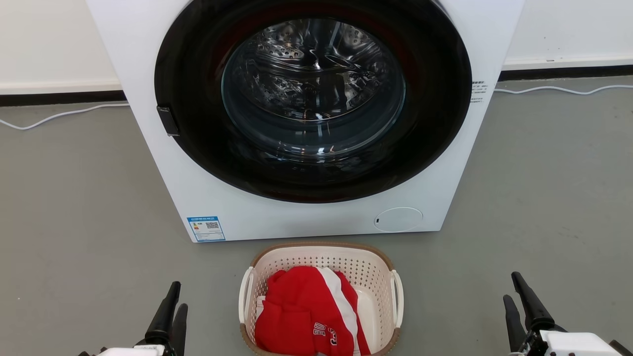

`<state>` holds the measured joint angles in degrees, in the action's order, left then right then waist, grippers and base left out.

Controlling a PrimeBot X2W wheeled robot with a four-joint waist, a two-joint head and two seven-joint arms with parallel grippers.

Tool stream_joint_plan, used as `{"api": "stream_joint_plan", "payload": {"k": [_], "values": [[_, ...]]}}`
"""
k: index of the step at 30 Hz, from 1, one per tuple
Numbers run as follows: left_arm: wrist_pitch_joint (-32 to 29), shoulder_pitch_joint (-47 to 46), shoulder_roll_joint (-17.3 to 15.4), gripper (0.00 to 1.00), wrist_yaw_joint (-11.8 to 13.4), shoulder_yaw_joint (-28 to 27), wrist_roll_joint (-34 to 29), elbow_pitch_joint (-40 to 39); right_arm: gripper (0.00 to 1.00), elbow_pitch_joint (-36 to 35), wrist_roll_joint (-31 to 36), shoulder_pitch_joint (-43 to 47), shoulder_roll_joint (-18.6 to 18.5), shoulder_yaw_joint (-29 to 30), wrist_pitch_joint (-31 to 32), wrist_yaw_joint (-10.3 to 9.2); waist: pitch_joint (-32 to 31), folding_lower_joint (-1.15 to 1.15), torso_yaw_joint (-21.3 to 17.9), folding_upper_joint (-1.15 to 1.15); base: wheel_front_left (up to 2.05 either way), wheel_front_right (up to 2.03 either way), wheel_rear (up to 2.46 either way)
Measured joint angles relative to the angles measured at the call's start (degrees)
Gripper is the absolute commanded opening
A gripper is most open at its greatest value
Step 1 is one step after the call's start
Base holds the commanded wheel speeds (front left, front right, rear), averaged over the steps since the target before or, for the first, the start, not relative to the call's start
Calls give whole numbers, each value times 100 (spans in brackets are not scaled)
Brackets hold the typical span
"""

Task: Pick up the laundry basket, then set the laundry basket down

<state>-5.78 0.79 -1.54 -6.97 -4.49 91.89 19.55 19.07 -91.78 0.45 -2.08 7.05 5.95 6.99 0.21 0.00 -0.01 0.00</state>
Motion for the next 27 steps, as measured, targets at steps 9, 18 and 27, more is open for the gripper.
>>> {"api": "stream_joint_plan", "payload": {"k": [9,18,27], "values": [[155,-2,-2,100,0,98,-11,-81,100,-160,91,55,-1,-118,-151,0,-1,-2,-3,0,0,0,0],[298,-2,-7,100,0,163,-232,-96,100,-205,630,56,-8,-153,-288,0,-3,-1,-10,0,0,0,0],[438,-2,-10,100,0,202,-776,-111,100,-311,1493,56,-30,-169,-444,0,-5,-1,-15,0,0,0,0]]}}
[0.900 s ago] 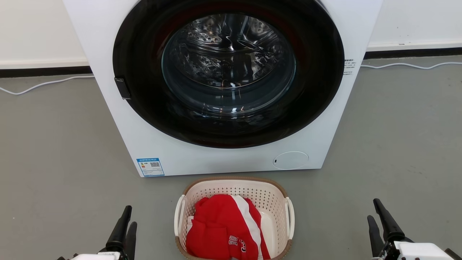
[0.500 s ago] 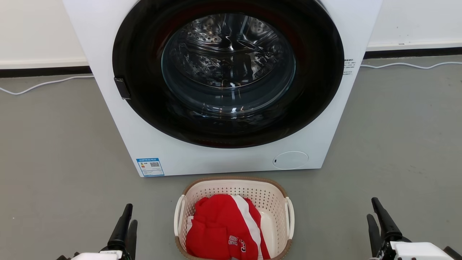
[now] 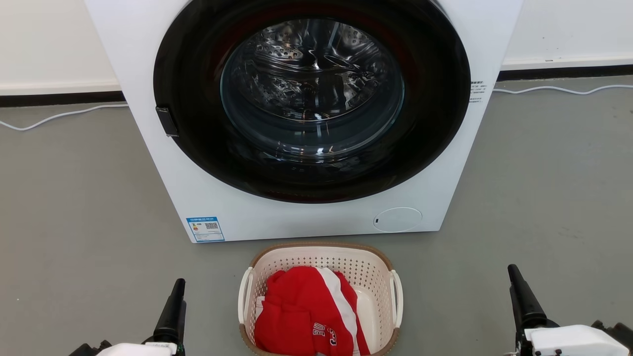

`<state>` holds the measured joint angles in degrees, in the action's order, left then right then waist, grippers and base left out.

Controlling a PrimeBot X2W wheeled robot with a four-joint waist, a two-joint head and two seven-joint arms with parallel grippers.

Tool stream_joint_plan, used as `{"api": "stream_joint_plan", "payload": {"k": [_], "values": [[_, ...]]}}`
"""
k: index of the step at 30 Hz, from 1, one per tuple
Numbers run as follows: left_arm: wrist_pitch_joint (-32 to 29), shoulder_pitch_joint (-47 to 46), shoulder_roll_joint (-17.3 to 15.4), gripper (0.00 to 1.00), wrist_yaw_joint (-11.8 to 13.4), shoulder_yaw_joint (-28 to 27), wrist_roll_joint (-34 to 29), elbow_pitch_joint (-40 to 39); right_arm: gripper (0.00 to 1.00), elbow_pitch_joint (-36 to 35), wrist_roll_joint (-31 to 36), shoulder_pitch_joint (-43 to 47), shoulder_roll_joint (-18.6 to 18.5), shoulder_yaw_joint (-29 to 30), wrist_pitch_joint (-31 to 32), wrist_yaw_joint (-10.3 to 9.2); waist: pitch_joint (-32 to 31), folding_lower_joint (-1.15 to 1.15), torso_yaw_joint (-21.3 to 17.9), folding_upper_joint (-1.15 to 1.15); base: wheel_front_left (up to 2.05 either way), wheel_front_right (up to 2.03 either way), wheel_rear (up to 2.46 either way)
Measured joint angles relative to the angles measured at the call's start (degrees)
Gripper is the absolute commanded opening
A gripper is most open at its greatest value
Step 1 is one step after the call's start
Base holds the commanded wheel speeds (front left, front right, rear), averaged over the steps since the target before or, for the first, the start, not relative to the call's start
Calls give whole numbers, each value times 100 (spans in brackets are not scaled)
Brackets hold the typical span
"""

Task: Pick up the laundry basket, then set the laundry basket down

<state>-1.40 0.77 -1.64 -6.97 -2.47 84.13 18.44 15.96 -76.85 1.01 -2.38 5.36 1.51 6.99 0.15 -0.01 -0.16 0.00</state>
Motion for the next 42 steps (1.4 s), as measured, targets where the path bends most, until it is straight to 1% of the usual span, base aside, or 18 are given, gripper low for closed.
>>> {"api": "stream_joint_plan", "payload": {"k": [13,18,29,30,42], "values": [[219,-1,-10,100,1,3,-1129,-68,100,-62,1464,-1,-60,-107,-187,0,-15,0,12,0,0,0,0],[299,-2,-13,100,42,47,-1611,-103,100,-66,1996,-1,-65,-168,-288,0,-15,0,15,0,0,0,0],[478,-4,-19,100,93,119,-2630,-167,100,-65,2900,-2,-70,-209,-464,4,-30,1,13,0,0,0,0],[503,-3,-19,100,94,130,-2804,-182,100,-65,3051,-2,-73,-213,-491,4,-33,1,11,0,0,0,0],[705,-3,-25,100,140,176,-3720,-252,100,-38,3928,-10,-92,-268,-690,5,-29,1,-7,0,0,0,0]]}}
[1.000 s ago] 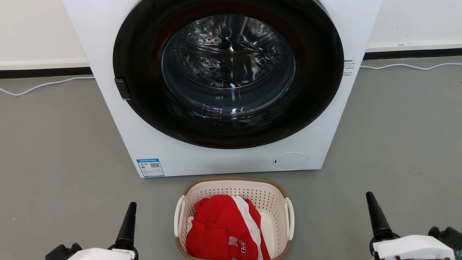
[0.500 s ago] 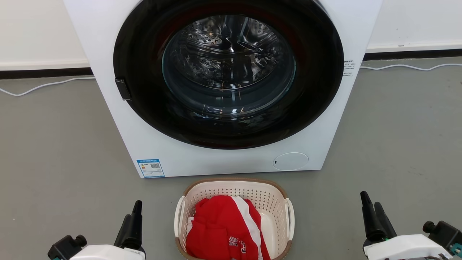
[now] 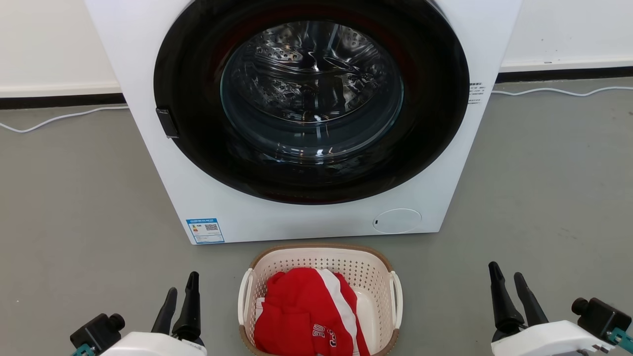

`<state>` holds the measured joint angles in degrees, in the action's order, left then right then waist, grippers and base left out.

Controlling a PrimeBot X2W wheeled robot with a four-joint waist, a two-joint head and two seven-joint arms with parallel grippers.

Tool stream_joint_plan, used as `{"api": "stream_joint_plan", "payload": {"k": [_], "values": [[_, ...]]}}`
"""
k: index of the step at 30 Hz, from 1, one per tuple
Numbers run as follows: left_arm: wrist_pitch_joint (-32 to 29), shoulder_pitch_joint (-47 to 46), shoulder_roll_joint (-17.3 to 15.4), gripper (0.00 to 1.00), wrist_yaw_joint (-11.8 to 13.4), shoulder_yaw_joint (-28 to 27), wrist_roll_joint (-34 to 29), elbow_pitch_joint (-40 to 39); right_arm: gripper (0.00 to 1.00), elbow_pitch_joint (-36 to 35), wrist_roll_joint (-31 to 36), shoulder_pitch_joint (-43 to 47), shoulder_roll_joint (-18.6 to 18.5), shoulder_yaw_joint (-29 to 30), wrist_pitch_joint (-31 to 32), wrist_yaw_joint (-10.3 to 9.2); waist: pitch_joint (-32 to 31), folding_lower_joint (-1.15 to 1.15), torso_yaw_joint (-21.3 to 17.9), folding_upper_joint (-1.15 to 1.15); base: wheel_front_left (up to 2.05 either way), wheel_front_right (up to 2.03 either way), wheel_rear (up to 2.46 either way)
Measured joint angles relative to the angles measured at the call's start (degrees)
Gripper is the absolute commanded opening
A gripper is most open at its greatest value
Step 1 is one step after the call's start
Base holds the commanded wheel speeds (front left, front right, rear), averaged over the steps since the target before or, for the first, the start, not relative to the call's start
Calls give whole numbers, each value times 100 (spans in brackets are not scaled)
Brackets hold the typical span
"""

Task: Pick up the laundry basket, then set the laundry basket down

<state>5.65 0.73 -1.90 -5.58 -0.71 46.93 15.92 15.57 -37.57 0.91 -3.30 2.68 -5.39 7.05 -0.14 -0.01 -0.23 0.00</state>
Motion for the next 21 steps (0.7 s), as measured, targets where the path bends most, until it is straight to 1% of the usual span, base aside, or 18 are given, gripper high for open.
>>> {"api": "stream_joint_plan", "payload": {"k": [21], "values": [[321,1,-10,100,-5,-1,-1393,-33,100,47,1351,-6,-26,48,-298,1,11,0,-2,0,0,0,0]]}}
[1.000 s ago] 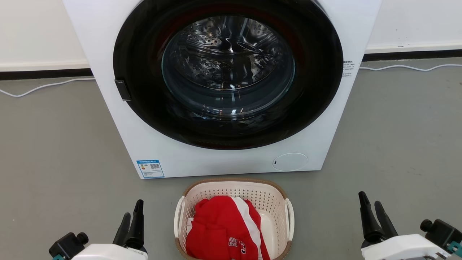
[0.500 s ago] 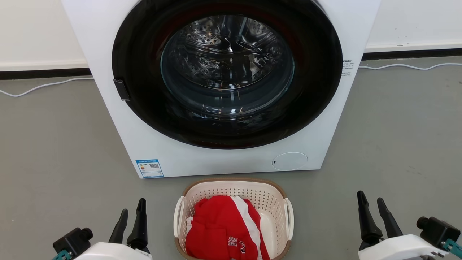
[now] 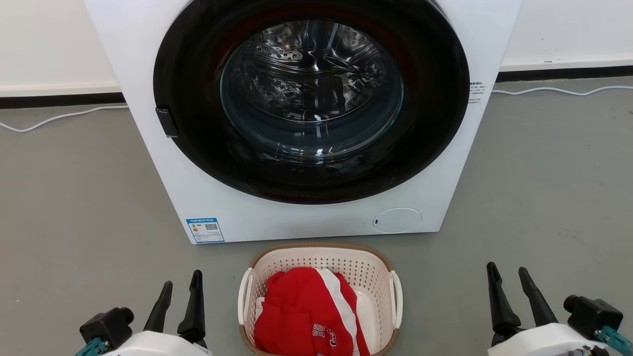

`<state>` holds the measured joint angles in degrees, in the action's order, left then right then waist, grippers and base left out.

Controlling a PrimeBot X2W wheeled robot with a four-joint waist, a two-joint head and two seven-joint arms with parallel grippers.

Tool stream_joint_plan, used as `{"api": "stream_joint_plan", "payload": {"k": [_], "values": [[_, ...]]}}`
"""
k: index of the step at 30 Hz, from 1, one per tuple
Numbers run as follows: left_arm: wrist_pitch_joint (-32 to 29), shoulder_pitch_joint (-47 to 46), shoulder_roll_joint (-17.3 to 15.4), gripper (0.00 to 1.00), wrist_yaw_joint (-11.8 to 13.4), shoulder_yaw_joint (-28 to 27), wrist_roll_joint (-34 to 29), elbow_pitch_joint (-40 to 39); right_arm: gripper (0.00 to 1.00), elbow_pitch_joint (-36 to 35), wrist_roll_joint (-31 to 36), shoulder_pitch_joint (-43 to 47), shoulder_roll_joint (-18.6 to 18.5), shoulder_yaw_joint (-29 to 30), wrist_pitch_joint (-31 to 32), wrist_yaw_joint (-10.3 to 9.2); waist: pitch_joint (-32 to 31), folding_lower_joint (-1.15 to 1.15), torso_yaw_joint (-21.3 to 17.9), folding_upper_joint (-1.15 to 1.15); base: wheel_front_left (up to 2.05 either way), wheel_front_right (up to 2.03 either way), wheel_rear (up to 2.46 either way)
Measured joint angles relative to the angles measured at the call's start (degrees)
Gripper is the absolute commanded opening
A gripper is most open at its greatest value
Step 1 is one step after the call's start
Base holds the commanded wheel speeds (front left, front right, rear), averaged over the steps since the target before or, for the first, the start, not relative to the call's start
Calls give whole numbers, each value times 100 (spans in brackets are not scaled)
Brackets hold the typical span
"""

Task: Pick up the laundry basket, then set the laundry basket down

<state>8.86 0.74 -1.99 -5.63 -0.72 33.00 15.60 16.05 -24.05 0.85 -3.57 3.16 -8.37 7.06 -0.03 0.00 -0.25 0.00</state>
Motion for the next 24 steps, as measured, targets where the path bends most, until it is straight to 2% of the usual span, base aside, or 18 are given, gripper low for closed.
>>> {"api": "stream_joint_plan", "payload": {"k": [24], "values": [[389,0,-13,100,-46,-20,-1784,41,100,143,1709,-9,-56,58,-411,1,21,0,-2,0,0,0,0]]}}
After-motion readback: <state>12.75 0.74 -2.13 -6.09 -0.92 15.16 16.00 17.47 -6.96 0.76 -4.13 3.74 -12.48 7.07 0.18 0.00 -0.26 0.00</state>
